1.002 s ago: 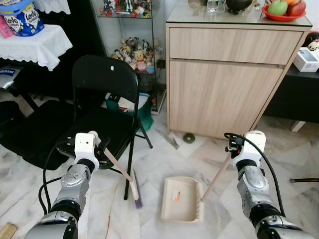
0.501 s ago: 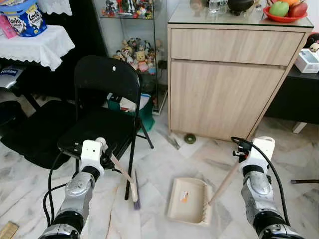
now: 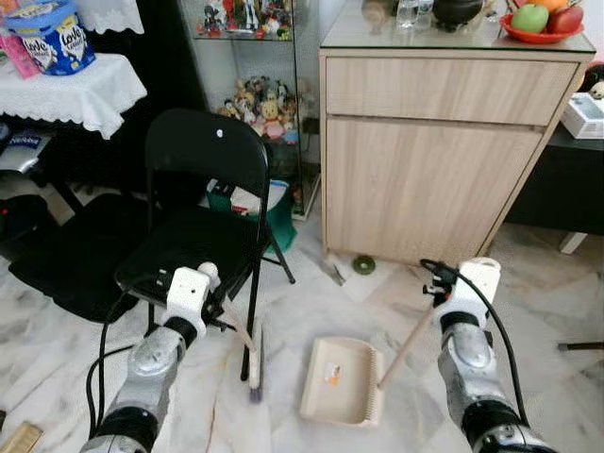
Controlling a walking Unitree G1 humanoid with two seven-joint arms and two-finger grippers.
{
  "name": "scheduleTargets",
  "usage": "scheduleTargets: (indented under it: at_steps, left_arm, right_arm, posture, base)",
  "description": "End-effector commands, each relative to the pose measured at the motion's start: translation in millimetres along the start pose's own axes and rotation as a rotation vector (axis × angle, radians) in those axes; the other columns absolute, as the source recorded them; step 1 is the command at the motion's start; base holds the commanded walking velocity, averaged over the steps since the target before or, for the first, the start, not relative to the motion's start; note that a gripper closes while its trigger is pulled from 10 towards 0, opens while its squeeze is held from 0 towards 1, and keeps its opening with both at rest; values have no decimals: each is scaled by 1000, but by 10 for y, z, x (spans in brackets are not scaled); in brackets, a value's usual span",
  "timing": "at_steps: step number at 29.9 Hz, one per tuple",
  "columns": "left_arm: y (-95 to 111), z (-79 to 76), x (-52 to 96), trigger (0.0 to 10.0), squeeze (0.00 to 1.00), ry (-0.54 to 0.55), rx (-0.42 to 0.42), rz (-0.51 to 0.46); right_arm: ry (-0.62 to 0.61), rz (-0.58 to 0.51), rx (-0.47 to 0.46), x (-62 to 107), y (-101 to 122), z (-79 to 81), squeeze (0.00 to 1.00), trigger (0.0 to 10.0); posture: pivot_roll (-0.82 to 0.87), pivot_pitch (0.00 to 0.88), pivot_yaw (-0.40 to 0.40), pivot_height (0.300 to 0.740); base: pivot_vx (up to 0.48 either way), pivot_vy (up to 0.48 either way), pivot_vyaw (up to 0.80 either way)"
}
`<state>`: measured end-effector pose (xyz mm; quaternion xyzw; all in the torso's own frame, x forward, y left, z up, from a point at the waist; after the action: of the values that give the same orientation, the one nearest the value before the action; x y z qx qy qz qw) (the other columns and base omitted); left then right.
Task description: Sweep floor
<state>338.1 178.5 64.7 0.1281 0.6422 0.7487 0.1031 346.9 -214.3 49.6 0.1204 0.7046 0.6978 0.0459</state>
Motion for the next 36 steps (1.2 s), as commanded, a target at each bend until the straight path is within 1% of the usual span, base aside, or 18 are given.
scheduleTargets:
  at_steps: [1,3,4,5,6,7,10,13,16,21,22,23,24,25,26,28,31,36]
  left_arm:
    - [152,111,4,10000,0,-3,-72,-45]
    - [141,176,5,10000,0,30,-67,-39]
    - [116,231,-3,10000,0,78,-47,-30]
    - [116,231,-3,10000,0,78,-47,-30]
    - [108,251,-14,10000,0,104,-16,-29]
    - [93,262,-34,10000,0,139,37,-29]
    - [47,219,-61,10000,0,154,94,-15]
    - [12,158,-58,10000,0,142,111,-6]
    - [-61,66,-34,10000,0,122,107,15]
    - [-65,5,-65,10000,0,111,105,18]
    - [-62,-27,-87,10000,0,105,106,18]
    - [-44,-99,-139,10000,0,83,106,16]
    - [-44,-99,-139,10000,0,83,106,16]
    - [-35,-164,-179,10000,0,62,111,18]
    - [-35,-164,-179,10000,0,62,111,18]
    - [-27,-249,-216,10000,0,28,96,24]
    - [-3,-240,-236,10000,0,31,87,20]
    - [-23,-173,-212,10000,0,60,87,22]
  right_arm:
    - [15,-44,-11,-56,140,90,0,10000]
    - [17,-48,-9,-72,165,128,0,10000]
    - [23,-50,-17,-78,175,158,0,10000]
    - [23,-50,-17,-78,175,158,0,10000]
    - [27,-50,-17,-81,178,173,0,10000]
    - [35,-50,-18,-84,185,196,0,10000]
    - [41,-51,-20,-86,192,205,0,10000]
    - [39,-51,-19,-81,183,187,0,10000]
    - [25,-49,-16,-48,144,128,0,10000]
    - [15,-57,-17,-33,142,66,0,10000]
    - [6,-59,-19,-27,139,26,0,10000]
    - [-21,-68,-13,-4,133,-66,0,10000]
    - [-21,-68,-13,-4,133,-66,0,10000]
    - [-47,-72,-11,31,106,-144,0,10000]
    - [-47,-72,-11,31,106,-144,0,10000]
    - [-83,-55,-16,99,14,-213,0,10000]
    - [-66,-38,-6,135,-49,-140,0,10000]
    - [-38,-42,-6,133,-22,-37,0,10000]
  posture:
    - [8,0,105,740]
    - [13,0,102,740]
    - [15,0,96,740]
    - [15,0,96,740]
    - [12,0,90,740]
    - [11,0,85,740]
    - [11,0,79,740]
    - [3,0,78,740]
    - [-16,0,71,740]
    - [-36,0,64,740]
    - [-52,0,68,740]
    - [-80,0,87,740]
    - [-80,0,87,740]
    - [-95,0,100,740]
    - [-95,0,100,740]
    - [-101,0,110,740]
    - [-110,0,116,740]
    - [-122,0,93,740]
  base:
    - [0,0,0]
    - [0,0,0]
    - [0,0,0]
    - [0,0,0]
    - [0,0,0]
    - [0,0,0]
    - [0,0,0]
    - [0,0,0]
    - [0,0,0]
    - [0,0,0]
    - [0,0,0]
    - [0,0,0]
    - [0,0,0]
    - [0,0,0]
    - [0,0,0]
    - [0,0,0]
    - [0,0,0]
    - [0,0,0]
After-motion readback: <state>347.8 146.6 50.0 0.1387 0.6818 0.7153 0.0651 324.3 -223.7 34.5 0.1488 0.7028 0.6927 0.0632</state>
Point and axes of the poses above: a point about 5 cm out from each wrist's last joint towards the gripper, its own x axis pointing back from the gripper into the wrist, its own y axis along the axis of the wrist's last joint, z = x × y, the point moved 3 cm from there along -x, pointing out of the wrist towards the gripper, and after that the axes turned 2 degrees about x, right-handed, at the moved point
